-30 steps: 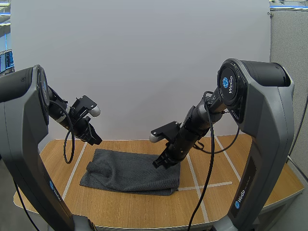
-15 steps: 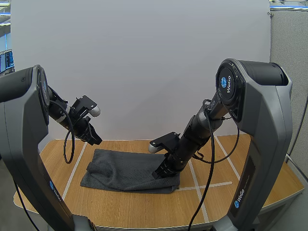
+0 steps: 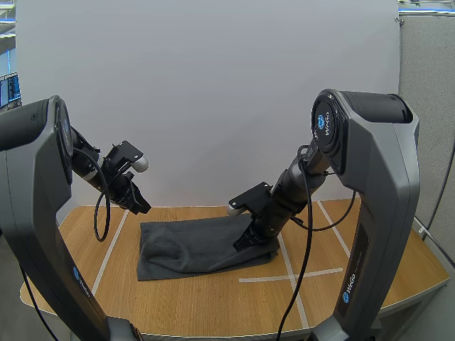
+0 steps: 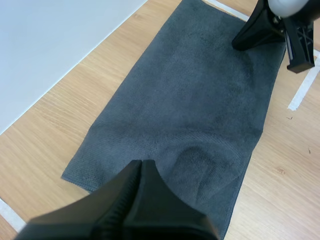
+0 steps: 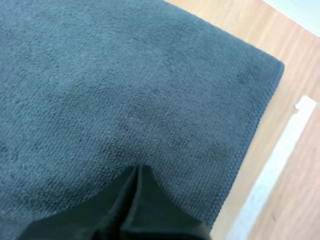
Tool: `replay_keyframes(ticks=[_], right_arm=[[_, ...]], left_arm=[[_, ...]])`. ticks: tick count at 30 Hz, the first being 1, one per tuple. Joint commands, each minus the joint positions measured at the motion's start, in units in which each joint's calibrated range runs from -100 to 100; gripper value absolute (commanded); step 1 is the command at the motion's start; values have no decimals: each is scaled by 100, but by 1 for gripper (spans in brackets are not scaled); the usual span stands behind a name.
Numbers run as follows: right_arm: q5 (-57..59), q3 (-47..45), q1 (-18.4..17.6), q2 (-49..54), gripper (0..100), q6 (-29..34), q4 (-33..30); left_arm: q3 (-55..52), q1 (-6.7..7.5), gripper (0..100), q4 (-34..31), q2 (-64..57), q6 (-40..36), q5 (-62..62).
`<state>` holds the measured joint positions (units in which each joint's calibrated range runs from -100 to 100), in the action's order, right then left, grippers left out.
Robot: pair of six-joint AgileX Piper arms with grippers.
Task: Fold the towel
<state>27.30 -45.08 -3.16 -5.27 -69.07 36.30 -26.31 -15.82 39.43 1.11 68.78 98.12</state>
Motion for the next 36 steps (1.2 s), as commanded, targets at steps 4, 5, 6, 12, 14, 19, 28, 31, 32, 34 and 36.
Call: replay_keyframes(ticks=[4, 5, 6, 12, 14, 19, 28, 31, 32, 34, 36], right_arm=[[451, 88, 120, -48, 0, -33, -6], [451, 88, 120, -48, 0, -33, -6], [451, 88, 120, -48, 0, -43, -6], [504, 88, 120, -48, 0, -60, -18], [524, 88, 120, -48, 0, -100, -18], [576, 88, 120, -48, 0, -157, -6], [576, 88, 120, -48, 0, -157, -6], [576, 88, 120, -48, 0, -157, -6], [576, 88, 120, -48, 0, -157, -6], [581, 88, 120, -48, 0, -157, -6], [581, 88, 120, -48, 0, -157, -6]], left_arm=[[-485, -19, 0, -20, 93, 254, 101], [-545, -19, 0, -20, 141, 281, 101], [-588, -19, 0, -43, 208, 281, 167], [-703, -19, 58, -525, 559, 188, 188], [-703, -34, 79, -693, 572, 72, 188], [-703, -34, 84, -883, 572, 1, 188], [-1004, -18, 80, -562, 631, 264, 144], [-1090, -19, 80, -353, 656, 371, -155], [-1090, -19, 80, -293, 656, 372, -155], [-1090, -19, 73, -179, 656, 468, -155], [-1090, -19, 53, -179, 656, 481, -155]])
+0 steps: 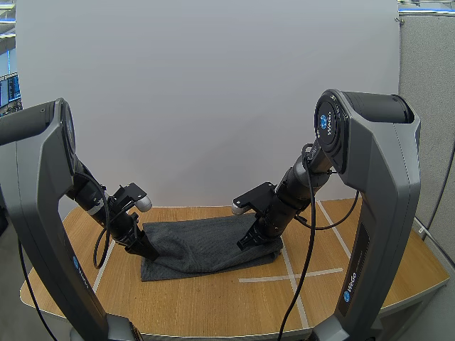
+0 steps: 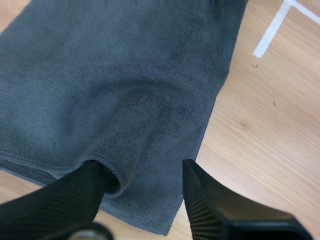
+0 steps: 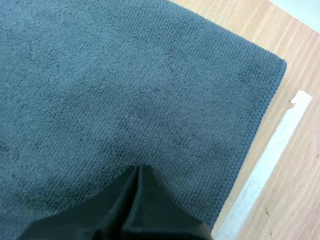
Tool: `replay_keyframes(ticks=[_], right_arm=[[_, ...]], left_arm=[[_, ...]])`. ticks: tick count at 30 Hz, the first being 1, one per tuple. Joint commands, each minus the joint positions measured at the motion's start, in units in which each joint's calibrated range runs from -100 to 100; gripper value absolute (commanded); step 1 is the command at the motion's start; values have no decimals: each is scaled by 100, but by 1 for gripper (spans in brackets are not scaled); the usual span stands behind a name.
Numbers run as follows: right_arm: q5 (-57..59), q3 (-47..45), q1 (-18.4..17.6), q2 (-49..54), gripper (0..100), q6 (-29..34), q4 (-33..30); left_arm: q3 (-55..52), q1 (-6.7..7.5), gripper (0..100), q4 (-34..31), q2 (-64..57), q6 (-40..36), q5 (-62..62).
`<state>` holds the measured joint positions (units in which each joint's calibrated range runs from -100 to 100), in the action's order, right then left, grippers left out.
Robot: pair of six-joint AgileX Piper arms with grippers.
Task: Fold the towel
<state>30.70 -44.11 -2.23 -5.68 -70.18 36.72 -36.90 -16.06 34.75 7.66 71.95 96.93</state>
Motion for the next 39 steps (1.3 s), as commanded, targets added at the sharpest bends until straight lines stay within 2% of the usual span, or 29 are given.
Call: replay_keyframes(ticks=[1, 2, 3, 4, 5, 9, 17, 27, 33, 37, 39], right_arm=[[241, -9, 27, -7, 0, -46, -49], [257, -9, 27, -7, 0, -46, -49], [257, -9, 27, -7, 0, -46, -49], [257, -9, 27, -7, 0, -46, -49], [257, -9, 27, -7, 0, -46, -49], [257, -9, 27, -7, 0, -46, -49], [242, -9, 27, -7, 0, -46, -9], [114, -9, 27, -7, 0, -28, 14], [78, -9, 27, -7, 0, -28, 78], [78, -9, 27, -7, 0, -28, 106], [78, -9, 27, -7, 0, -28, 116]], left_arm=[[-31, 5, 41, 275, 1, 163, -36], [-31, 5, 29, 253, 1, 163, -36], [-31, 5, 25, 253, 1, 163, -18], [-31, 5, 10, 253, 1, 163, 74], [-31, 5, 0, 242, 1, 174, 224], [-31, 5, 0, 88, 1, 186, 307], [-31, -18, 0, -785, 1, 113, 307], [-31, -301, 0, -1365, 1, 125, 307], [-31, -406, 0, -1338, 1, 125, 307], [-31, -413, 0, -1234, -26, 125, 307], [88, -413, 0, -814, -54, 125, 307]])
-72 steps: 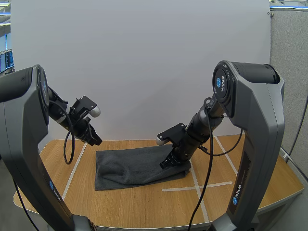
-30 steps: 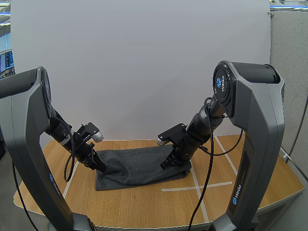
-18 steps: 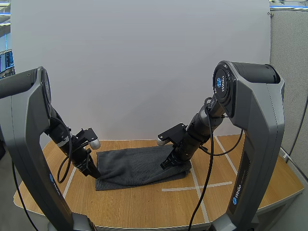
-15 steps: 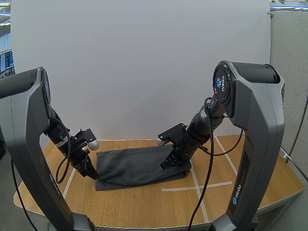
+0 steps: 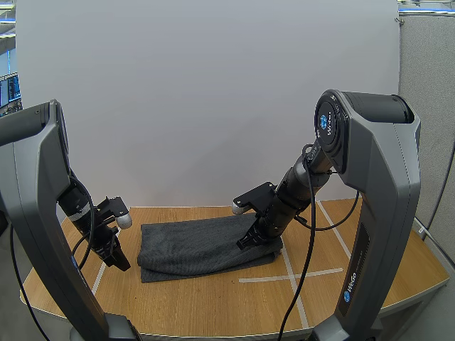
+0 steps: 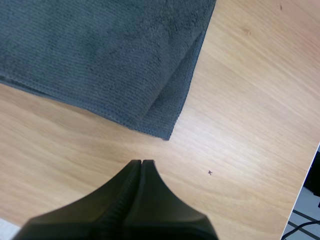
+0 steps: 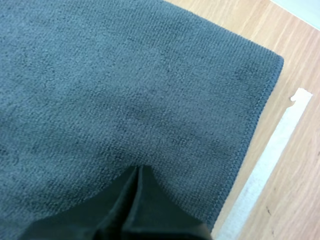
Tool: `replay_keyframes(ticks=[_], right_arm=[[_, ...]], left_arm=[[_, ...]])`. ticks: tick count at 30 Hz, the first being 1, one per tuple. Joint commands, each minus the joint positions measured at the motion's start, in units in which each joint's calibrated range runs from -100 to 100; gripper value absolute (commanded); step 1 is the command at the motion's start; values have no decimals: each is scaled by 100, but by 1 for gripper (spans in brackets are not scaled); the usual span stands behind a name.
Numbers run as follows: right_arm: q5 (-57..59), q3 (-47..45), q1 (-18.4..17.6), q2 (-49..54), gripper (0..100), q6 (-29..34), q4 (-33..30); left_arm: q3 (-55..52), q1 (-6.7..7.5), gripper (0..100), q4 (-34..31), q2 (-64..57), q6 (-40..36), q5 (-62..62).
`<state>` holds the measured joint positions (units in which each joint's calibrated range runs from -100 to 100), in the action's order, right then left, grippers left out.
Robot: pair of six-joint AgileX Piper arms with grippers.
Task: Fold the towel
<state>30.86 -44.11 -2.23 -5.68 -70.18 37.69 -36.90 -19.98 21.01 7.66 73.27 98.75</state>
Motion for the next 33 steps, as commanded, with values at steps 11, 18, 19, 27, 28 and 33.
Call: replay_keyframes(ticks=[11, 18, 19, 27, 28, 33], right_arm=[[306, 17, 27, 462, 0, -28, 153], [1719, 17, 27, 1411, 0, 91, 166], [1999, 17, 27, 1414, 0, 91, 149], [2964, -9, -9, 1040, 0, 218, 104], [2981, -8, -17, 1010, 0, 229, 47], [2981, -90, -23, 733, 0, 425, -531]], left_arm=[[244, 3, 0, 2860, -93, 63, 125], [244, 3, 0, 2883, -93, 43, 125], [244, 10, 0, 2887, -93, 32, 125], [119, 665, 0, 2210, -11, -136, 125], [91, 758, 0, 2117, 3, -184, 125], [-155, 915, 0, 1672, 3, -281, 86]])
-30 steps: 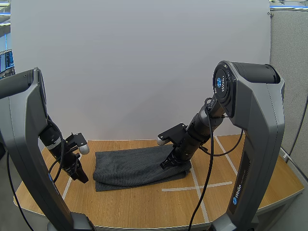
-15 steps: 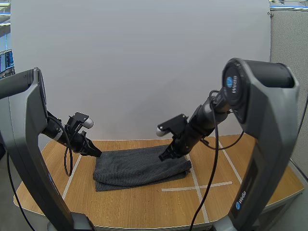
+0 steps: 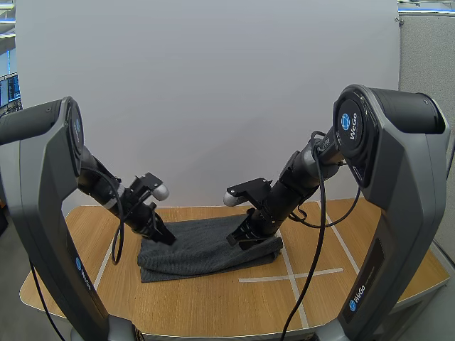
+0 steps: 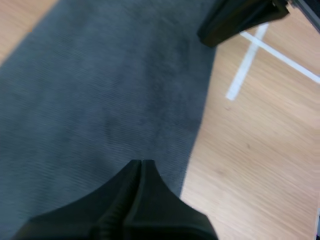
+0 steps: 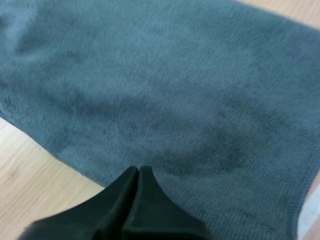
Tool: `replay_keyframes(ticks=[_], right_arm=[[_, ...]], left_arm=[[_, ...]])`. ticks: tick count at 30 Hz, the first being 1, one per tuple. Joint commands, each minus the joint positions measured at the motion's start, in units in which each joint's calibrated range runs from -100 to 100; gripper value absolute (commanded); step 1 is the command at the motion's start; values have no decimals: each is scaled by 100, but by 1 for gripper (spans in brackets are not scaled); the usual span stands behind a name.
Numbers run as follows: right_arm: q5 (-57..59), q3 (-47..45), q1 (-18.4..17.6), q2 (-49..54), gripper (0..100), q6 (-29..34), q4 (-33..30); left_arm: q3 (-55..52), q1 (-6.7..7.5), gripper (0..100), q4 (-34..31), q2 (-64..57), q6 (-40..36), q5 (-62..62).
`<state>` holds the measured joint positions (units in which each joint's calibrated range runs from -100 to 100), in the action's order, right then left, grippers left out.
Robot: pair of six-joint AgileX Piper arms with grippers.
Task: Fold the towel
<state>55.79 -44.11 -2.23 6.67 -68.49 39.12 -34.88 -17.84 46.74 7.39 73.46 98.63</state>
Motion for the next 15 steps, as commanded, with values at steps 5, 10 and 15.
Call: replay_keyframes(ticks=[5, 10, 15], right_arm=[[271, -293, -23, -502, 0, 393, -1082], [196, -304, 55, -502, 0, 559, -1413], [-130, -304, 289, -502, 0, 559, -1468]], left_arm=[[-386, 701, 0, -1615, 163, -563, 27], [-386, 595, 0, -1867, 172, -625, 137], [-386, 393, 0, -2021, 172, -625, 137]])
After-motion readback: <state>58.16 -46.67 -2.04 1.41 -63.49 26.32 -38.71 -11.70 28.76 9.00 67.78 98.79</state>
